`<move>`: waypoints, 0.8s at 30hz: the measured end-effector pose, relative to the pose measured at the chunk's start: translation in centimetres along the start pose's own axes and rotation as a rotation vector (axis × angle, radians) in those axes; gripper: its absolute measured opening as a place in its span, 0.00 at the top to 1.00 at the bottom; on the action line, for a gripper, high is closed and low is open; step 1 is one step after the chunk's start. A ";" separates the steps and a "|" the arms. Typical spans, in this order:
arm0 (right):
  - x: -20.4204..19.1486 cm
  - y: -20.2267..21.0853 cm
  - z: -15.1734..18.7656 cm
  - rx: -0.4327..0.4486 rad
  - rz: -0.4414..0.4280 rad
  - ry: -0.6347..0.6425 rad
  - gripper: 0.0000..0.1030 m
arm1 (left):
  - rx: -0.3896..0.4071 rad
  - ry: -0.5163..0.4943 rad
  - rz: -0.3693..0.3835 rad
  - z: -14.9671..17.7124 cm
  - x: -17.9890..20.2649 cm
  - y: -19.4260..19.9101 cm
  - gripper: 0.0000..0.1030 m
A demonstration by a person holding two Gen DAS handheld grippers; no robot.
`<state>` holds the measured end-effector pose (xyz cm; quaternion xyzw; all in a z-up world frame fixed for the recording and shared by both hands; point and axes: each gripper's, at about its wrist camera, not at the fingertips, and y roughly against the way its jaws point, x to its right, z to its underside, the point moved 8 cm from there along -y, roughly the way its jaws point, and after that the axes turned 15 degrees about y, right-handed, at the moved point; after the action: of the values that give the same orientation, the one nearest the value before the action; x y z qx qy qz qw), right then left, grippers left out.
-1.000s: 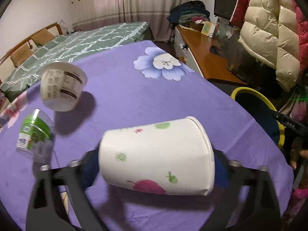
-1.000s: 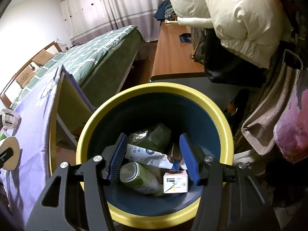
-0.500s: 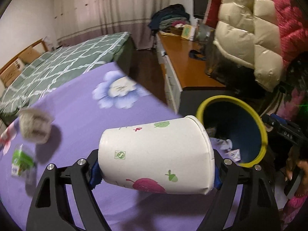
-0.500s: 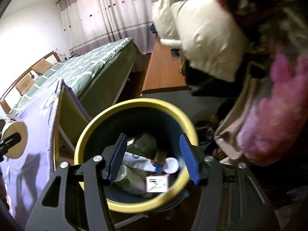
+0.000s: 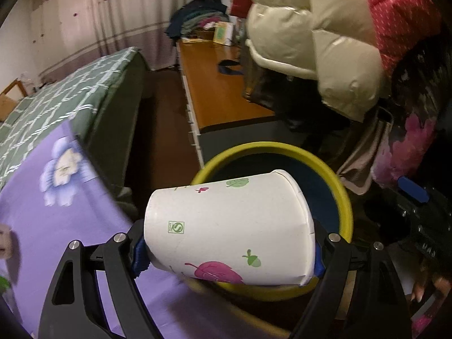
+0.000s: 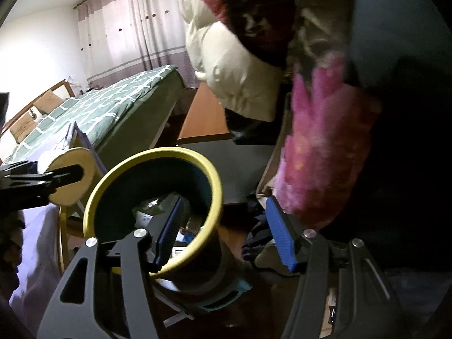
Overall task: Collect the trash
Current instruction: 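Carry the paper cup over the yellow bin and open the left gripper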
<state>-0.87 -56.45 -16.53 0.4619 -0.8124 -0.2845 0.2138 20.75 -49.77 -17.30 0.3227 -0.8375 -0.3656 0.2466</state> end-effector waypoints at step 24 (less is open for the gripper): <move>-3.0 -0.7 -1.2 0.006 -0.061 0.020 0.40 | 0.129 0.135 -0.024 1.8 -6.4 8.1 0.10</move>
<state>1.76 -54.47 -16.34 0.4899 -0.7965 -0.2841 0.2117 20.93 -40.13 -13.29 0.3718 -0.8369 -0.2913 0.2767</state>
